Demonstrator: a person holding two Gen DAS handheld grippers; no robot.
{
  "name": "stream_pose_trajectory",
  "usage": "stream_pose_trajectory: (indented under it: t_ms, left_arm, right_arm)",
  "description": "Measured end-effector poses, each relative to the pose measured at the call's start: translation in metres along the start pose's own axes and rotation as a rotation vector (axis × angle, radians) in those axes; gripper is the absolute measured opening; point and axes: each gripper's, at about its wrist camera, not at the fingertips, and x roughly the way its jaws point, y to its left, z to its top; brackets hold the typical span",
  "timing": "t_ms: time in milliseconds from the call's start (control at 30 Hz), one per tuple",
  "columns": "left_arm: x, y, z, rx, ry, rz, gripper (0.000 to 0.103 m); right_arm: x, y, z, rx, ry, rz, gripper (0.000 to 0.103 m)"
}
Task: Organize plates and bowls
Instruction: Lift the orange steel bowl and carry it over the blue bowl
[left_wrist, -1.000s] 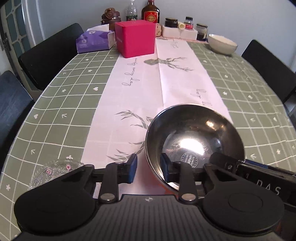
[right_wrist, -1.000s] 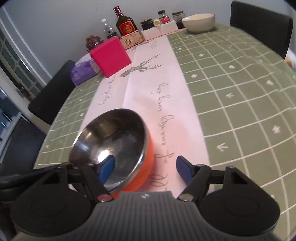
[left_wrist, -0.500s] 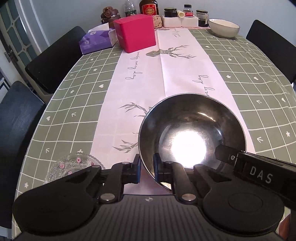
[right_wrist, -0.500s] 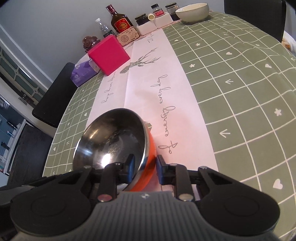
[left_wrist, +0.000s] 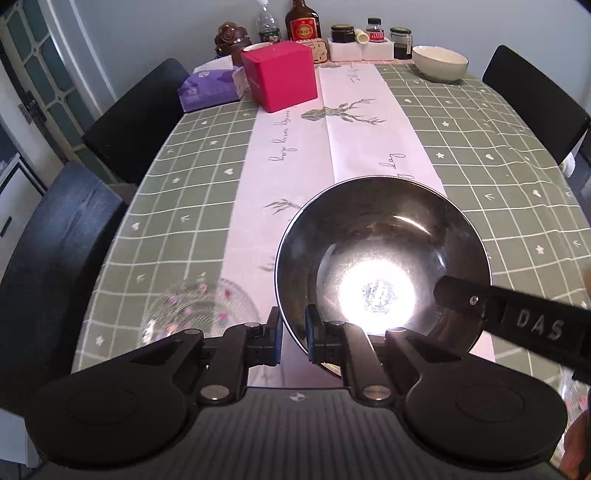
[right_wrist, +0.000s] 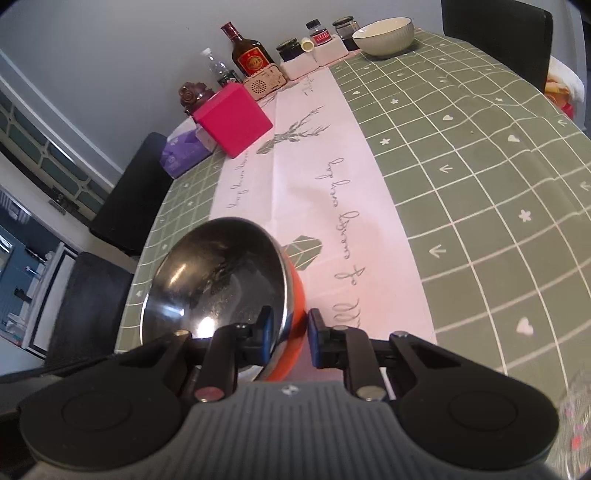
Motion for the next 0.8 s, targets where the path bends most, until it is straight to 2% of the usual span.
stream_pose_trajectory:
  t_ms: [133, 233, 367, 500, 667, 733, 800]
  left_arm:
    - [-0.047, 0.016, -0.025, 0.044, -0.013, 0.021, 0.016]
    - [-0.080, 0.031, -0.045, 0.040, 0.007, 0.027, 0.016]
    - [-0.114, 0.049, -0.079, 0.033, 0.062, 0.018, 0.016]
    - [-0.145, 0.063, -0.119, 0.021, 0.067, 0.006, 0.016]
    - [-0.167, 0.080, -0.170, 0.010, 0.046, 0.018, 0.016]
    - [-0.171, 0.088, -0.189, 0.001, 0.031, 0.038, 0.016]
    - [-0.168, 0.094, -0.206, 0.003, 0.047, 0.031, 0.016]
  right_arm:
    - [-0.037, 0.023, -0.017, -0.025, 0.030, 0.055, 0.018]
    - [-0.061, 0.038, -0.037, -0.048, 0.082, 0.093, 0.018]
    - [-0.090, 0.051, -0.068, -0.069, 0.164, 0.115, 0.018]
    - [-0.123, 0.066, -0.107, -0.135, 0.197, 0.116, 0.019]
    - [-0.147, 0.070, -0.159, -0.168, 0.219, 0.145, 0.019]
    - [-0.148, 0.068, -0.175, -0.162, 0.267, 0.197, 0.022]
    - [-0.145, 0.067, -0.189, -0.162, 0.306, 0.218, 0.023]
